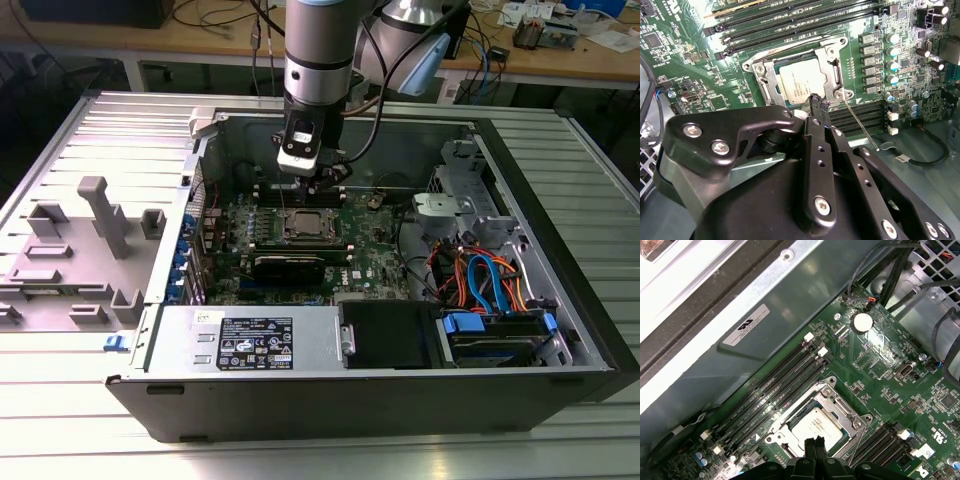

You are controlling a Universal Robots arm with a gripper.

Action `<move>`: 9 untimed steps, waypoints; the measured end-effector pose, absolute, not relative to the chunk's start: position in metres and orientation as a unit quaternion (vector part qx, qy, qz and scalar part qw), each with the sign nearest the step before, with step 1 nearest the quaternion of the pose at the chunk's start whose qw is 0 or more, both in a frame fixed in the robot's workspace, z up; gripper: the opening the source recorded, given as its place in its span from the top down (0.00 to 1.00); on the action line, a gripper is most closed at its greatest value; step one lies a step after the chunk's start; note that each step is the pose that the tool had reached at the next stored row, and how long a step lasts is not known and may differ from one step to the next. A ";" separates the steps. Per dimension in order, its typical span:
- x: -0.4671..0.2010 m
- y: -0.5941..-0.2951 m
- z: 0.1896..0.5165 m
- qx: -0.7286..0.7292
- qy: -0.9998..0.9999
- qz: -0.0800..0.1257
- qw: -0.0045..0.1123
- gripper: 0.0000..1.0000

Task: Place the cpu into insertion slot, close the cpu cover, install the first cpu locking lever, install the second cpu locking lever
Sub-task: 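Install the first cpu locking lever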

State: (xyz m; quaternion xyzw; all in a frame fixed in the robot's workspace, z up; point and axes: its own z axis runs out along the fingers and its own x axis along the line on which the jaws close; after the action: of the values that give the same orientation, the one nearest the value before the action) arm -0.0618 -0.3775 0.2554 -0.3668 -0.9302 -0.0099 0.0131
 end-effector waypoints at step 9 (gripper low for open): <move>-0.062 -0.377 0.255 -0.364 -0.931 -0.010 0.013 0.89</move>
State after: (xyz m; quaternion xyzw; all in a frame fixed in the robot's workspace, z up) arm -0.0618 -0.3775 0.2554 -0.3640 -0.9313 -0.0099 0.0131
